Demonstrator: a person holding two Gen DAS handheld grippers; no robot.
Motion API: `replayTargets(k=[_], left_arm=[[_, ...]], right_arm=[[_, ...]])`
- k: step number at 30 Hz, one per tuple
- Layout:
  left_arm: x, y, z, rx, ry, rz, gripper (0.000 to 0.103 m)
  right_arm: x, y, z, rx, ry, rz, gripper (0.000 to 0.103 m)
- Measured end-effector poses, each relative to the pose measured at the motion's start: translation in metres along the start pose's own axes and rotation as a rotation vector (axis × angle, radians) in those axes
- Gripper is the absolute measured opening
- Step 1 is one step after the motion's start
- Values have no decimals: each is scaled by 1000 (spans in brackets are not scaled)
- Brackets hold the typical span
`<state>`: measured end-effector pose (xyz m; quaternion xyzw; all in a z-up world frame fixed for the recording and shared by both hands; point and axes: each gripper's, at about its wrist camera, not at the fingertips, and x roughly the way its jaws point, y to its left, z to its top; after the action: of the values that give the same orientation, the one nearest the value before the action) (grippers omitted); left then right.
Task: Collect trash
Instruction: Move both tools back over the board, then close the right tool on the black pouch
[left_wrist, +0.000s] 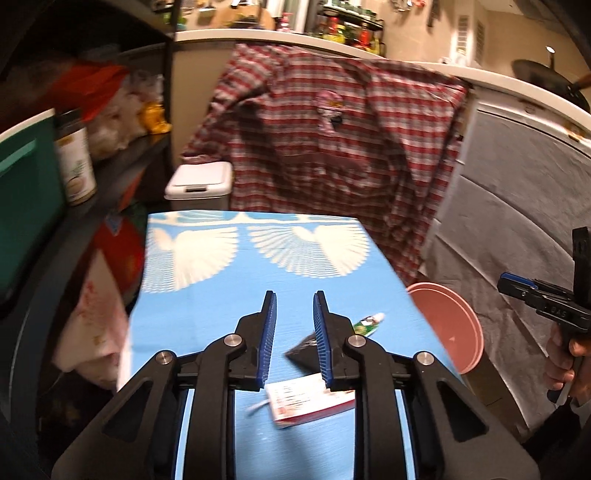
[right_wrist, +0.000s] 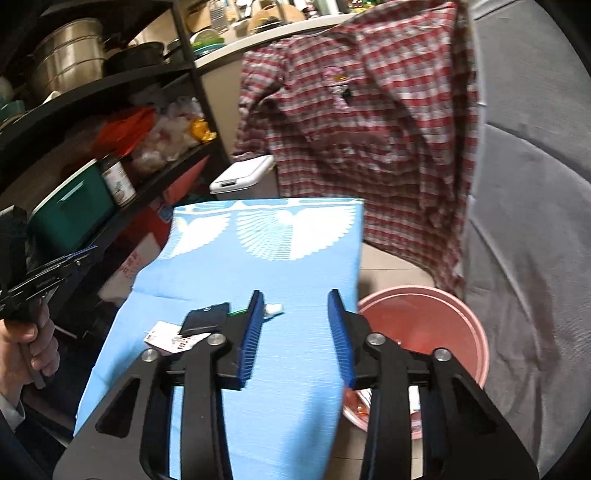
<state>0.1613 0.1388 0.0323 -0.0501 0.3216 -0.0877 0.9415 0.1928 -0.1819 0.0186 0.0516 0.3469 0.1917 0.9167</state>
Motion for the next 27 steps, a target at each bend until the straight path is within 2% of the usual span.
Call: replayTargets(k=[2, 5, 11, 19, 21, 24, 27], left_arm=[[1, 10, -3, -8, 6, 12, 20], [5, 18, -7, 1, 17, 25, 20], [6, 36, -13, -3, 25, 32, 20], [13, 52, -19, -8, 39, 38, 20], [15, 55, -20, -11, 44, 38, 20], [17, 58, -22, -8, 50, 39, 20], [22, 58, -24, 0, 60, 38, 20]], right_arm=[[6, 9, -1, -10, 11, 17, 26], [18, 23, -2, -23, 31, 44, 23], [45, 48, -8, -17, 91, 120, 24], [91, 68, -16, 16, 183, 173, 25], [102, 68, -17, 45, 204, 181, 27], [122, 64, -20, 104, 251, 203, 40], [138, 60, -24, 142, 285, 211, 41]])
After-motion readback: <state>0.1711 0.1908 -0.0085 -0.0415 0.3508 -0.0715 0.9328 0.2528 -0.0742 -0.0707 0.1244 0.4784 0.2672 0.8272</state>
